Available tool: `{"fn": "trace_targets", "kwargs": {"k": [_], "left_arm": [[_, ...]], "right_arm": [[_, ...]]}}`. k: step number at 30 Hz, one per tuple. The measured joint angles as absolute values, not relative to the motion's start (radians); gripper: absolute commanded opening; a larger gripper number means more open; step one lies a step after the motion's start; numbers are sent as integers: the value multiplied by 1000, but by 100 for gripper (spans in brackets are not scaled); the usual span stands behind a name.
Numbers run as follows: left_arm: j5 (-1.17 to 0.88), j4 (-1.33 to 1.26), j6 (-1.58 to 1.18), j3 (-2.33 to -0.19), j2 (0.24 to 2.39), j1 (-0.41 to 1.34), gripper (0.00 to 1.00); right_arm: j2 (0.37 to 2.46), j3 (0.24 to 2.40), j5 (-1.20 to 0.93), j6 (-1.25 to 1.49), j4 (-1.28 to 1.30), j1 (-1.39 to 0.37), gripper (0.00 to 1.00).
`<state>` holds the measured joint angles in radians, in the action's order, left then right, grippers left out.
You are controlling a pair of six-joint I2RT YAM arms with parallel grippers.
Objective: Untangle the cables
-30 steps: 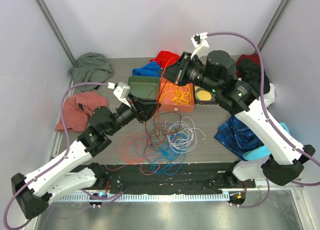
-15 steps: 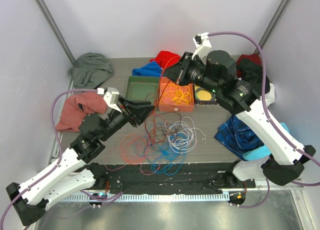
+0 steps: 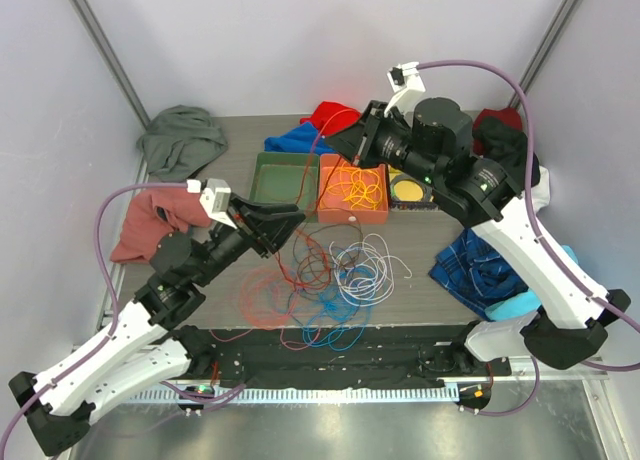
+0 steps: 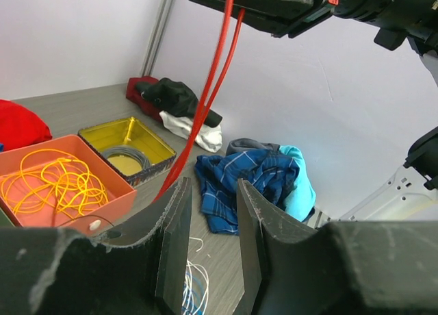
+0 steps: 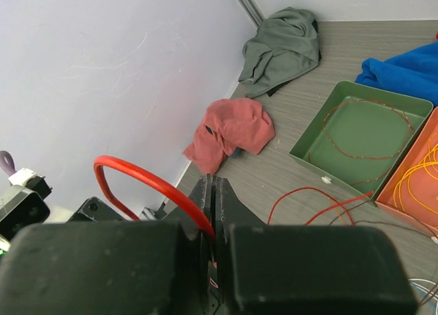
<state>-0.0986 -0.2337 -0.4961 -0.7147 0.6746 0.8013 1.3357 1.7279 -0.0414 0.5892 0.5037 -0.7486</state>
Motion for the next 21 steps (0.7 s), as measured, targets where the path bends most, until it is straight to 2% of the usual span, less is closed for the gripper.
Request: {"fn": "trace_targets", "kwargs": {"k": [11, 21], "left_arm": [[-112, -268, -500, -710, 756, 801, 50], [-125, -342, -498, -719, 915, 801, 52]], "right_arm": [[1366, 1738, -113, 622, 501, -749, 1], [1367, 1737, -212, 667, 477, -749, 1]]}}
